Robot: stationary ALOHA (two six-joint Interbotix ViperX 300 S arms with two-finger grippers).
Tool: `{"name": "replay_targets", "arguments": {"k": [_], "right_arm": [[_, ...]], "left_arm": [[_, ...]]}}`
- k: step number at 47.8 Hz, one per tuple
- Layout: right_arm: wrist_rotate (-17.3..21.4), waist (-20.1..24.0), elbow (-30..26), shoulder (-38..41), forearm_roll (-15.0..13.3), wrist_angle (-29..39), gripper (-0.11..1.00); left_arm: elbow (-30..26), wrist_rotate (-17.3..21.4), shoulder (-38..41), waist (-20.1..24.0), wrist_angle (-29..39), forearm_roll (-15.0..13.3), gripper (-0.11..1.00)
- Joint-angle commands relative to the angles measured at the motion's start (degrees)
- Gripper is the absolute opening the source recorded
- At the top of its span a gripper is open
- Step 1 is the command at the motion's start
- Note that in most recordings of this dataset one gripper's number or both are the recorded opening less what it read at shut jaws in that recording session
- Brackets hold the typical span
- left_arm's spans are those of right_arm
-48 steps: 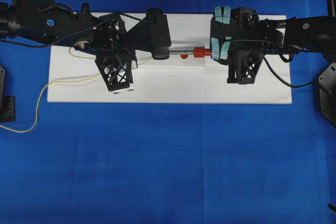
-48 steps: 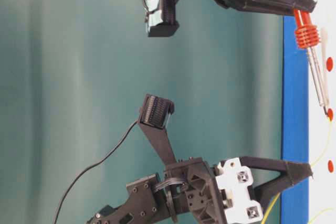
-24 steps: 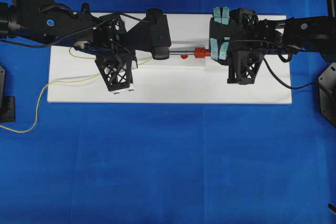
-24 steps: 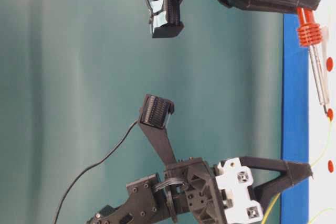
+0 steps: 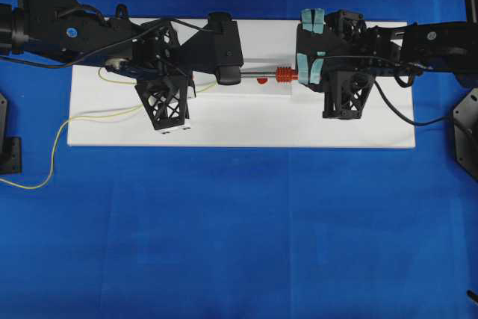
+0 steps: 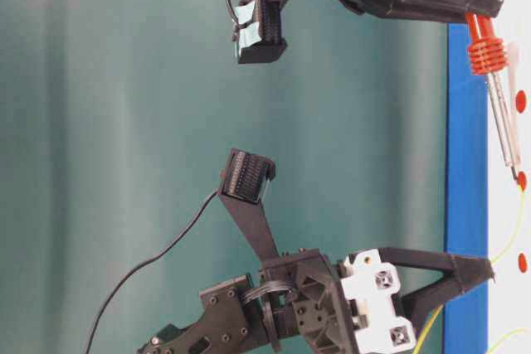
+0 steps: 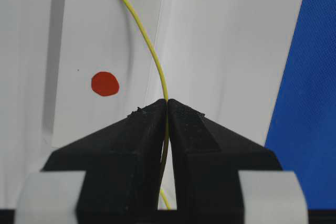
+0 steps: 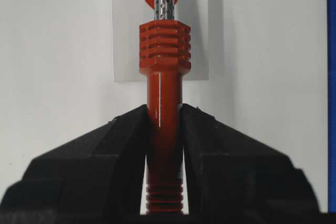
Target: Touch the tip of the soldering iron to the tip of the solder at the mark.
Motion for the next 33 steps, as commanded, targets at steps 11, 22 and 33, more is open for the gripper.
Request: {"name": "replay_targets", "arguments": {"k": [11, 22, 33], "right_arm": [[-0.1, 0.0, -1.4, -0.5, -0.1, 0.5, 0.06], [-0.1, 0.0, -1.4, -0.5, -0.1, 0.5, 0.06], [-0.1, 0.0, -1.5, -0.4, -0.1, 0.5, 0.06]], "left_arm": [[-1.5, 0.1, -0.7, -0.1, 0.0, 0.2, 0.02], [-1.5, 0.1, -0.7, -0.2, 0.0, 0.2, 0.02], [-1.5, 0.1, -0.7, -0.2, 0.4, 0.1, 0.02]]}}
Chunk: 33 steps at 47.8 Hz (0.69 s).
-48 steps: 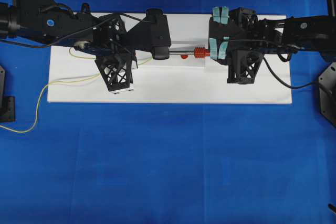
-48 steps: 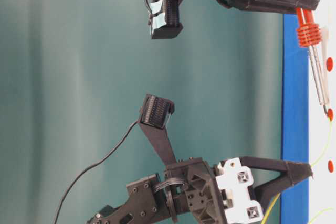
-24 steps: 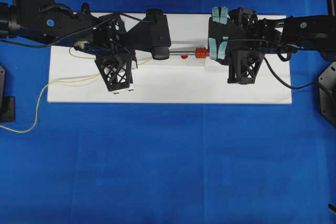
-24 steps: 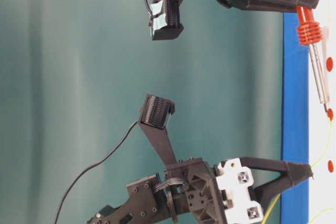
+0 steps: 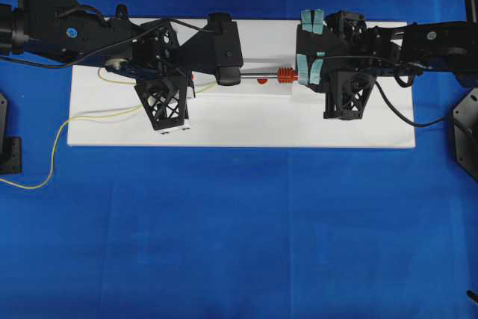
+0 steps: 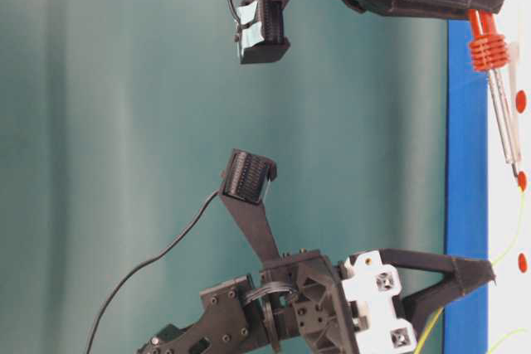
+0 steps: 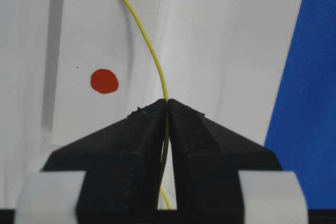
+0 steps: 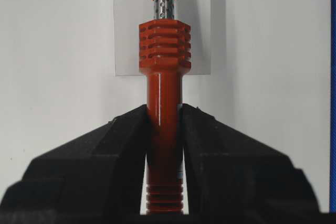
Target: Touch the tip of the soldering iron to the tip of the solder at the mark.
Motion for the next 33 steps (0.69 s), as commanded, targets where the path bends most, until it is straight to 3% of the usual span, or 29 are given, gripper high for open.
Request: {"name": "replay_targets", "arguments": {"k": [1, 33], "right_arm": [[0.0, 0.0, -1.4, -0.4, -0.1, -0.2, 0.06], [0.0, 0.0, -1.6, -0.5, -0.1, -0.2, 0.06]], "left_arm": [[-1.5, 0.1, -0.7, -0.1, -0.1, 0.1, 0.02], [-1.8, 1.2, -0.6, -0.1, -0.1, 0.1, 0.02]]}}
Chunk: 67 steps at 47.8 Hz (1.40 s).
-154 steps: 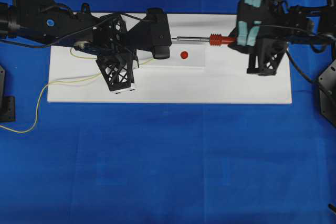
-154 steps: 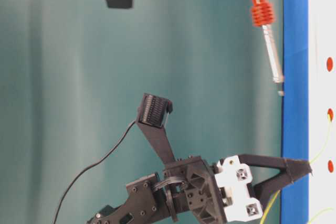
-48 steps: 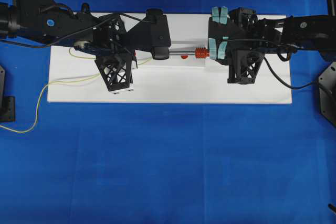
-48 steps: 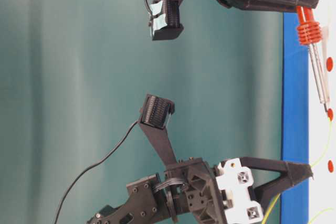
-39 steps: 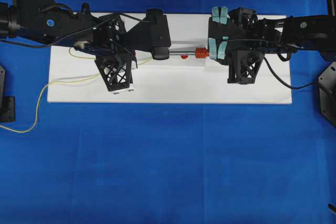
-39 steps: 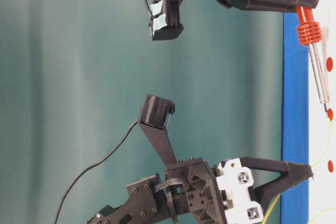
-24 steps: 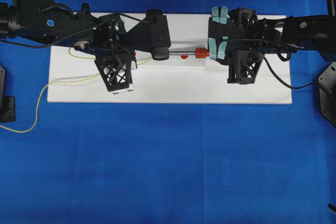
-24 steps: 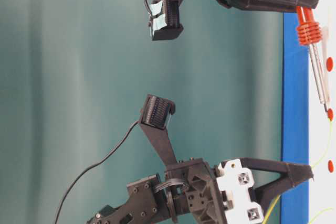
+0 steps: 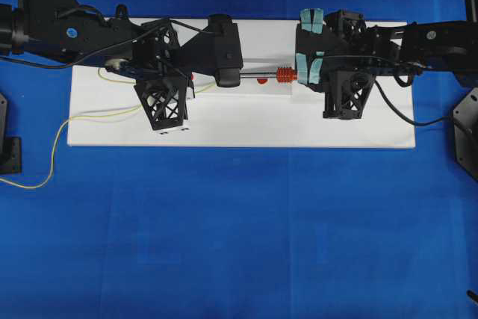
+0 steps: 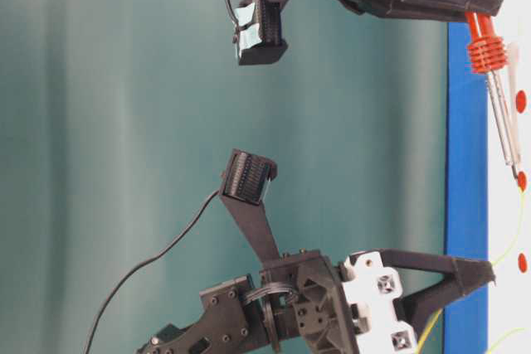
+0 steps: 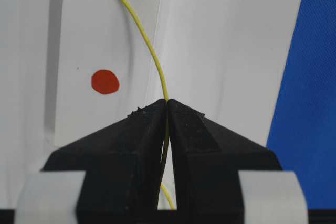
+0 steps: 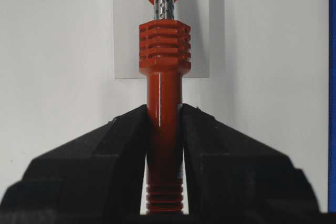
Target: Touch the tip of the soldering iron to the tip of the solder at the mark.
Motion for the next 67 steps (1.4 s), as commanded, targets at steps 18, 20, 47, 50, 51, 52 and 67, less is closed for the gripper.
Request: {"name": "replay_targets", "arguments": {"k": [18, 20, 47, 50, 51, 52, 67], "right_arm": [[0.0, 0.0, -1.3, -0.5, -0.1, -0.2, 0.06], [0.0, 0.0, -1.3, -0.4, -0.1, -0.2, 0.06], [0.0, 0.0, -1.2, -0.5, -0.2, -0.2, 0.06], [0.0, 0.0, -1.2, -0.5, -0.2, -0.2, 0.06], [0.0, 0.0, -1.2, -0.4, -0.2, -0.2, 0.06], [0.0, 0.0, -1.2, -0.5, -0.2, -0.2, 0.06], [0.0, 0.0, -1.4, -1.1, -0.2, -0.1, 0.06]], "left_arm": [[-1.7, -0.2, -0.7, -0.1, -0.1, 0.1, 0.02], [-1.7, -0.2, -0.8, -0.1, -0.1, 0.1, 0.02], [4.6, -0.8, -14.9, -0.9, 1.6, 0.1, 0.02], [6.2, -1.1, -16.6, -0.9, 1.4, 0.1, 0.02], [6.6, -1.2, -17.1, -0.9, 1.3, 0.1, 0.02], [7.0, -1.2, -17.7, -0.9, 1.1, 0.1, 0.02], [9.1, -1.0, -19.4, -0.9, -0.2, 0.1, 0.02]]}}
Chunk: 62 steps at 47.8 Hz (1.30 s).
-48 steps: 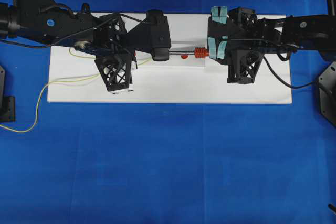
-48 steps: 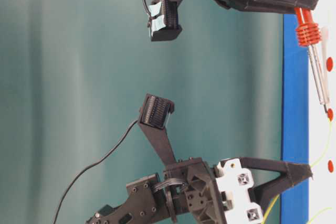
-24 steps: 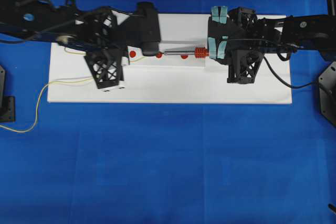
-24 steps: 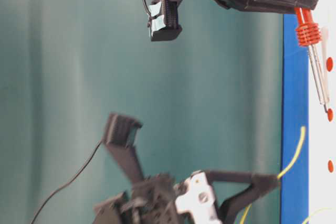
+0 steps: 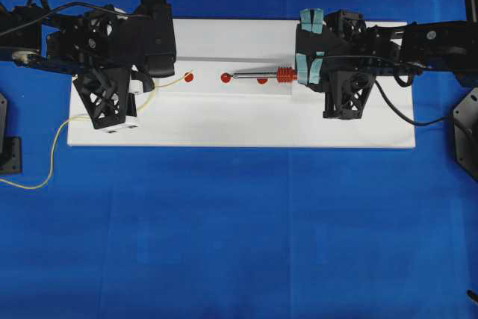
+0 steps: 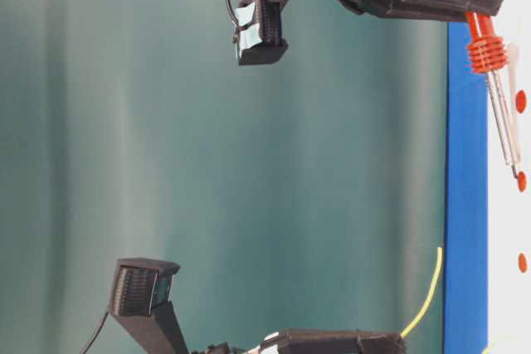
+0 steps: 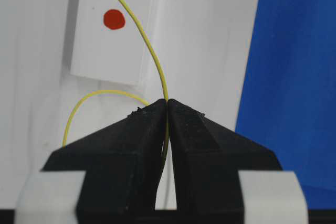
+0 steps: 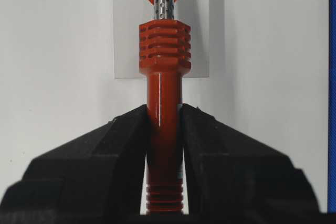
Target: Touch the tip of the soldering iron to the tip of the solder at the mark.
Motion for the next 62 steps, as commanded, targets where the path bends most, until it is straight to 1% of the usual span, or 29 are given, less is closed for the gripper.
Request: {"name": "replay_targets", "arguments": {"k": [1, 13, 18, 27, 33, 41, 44, 51, 62], "right_arm": [[0.0, -0.1, -1.4, -1.6, -0.1, -0.1, 0.06], [0.0, -0.1, 0.4, -9.7, -0.2, 1.9, 0.06], [0.0, 0.0, 3.0, -14.4, -0.2, 2.9, 0.06], [0.4, -0.1, 7.6, -21.1, 0.1, 2.7, 0.06], [1.4, -0.1, 8.6, -22.9, -0.2, 2.9, 0.06], [1.4, -0.5, 8.7, -23.6, -0.2, 2.9, 0.06], [1.5, -0.9, 8.9, -23.8, -0.2, 3.0, 0.06], [1.5, -1.8, 9.3, -24.9, -0.2, 2.9, 0.06], [1.5, -2.3, 9.6, -25.4, -0.2, 2.9, 0.06]], "left_arm": [[-0.6, 0.4, -1.2, -0.1, -0.4, 0.1, 0.02], [-0.4, 0.3, -1.4, -0.1, -0.4, 0.1, 0.02], [-0.4, 0.3, -1.4, -0.1, -0.4, 0.1, 0.02], [-0.1, 0.1, -1.6, -0.1, -0.5, 0.1, 0.02], [-0.2, -0.2, -1.6, -0.1, -0.5, 0.1, 0.02], [-0.8, -0.3, -1.1, -0.4, -1.5, 0.1, 0.02], [-1.5, -0.2, -0.4, -0.6, -2.1, 0.1, 0.02], [-5.1, 0.2, 2.5, -1.6, -2.8, 0.1, 0.02], [-13.7, 0.7, 10.6, -1.8, -2.8, 0.1, 0.02]]}}
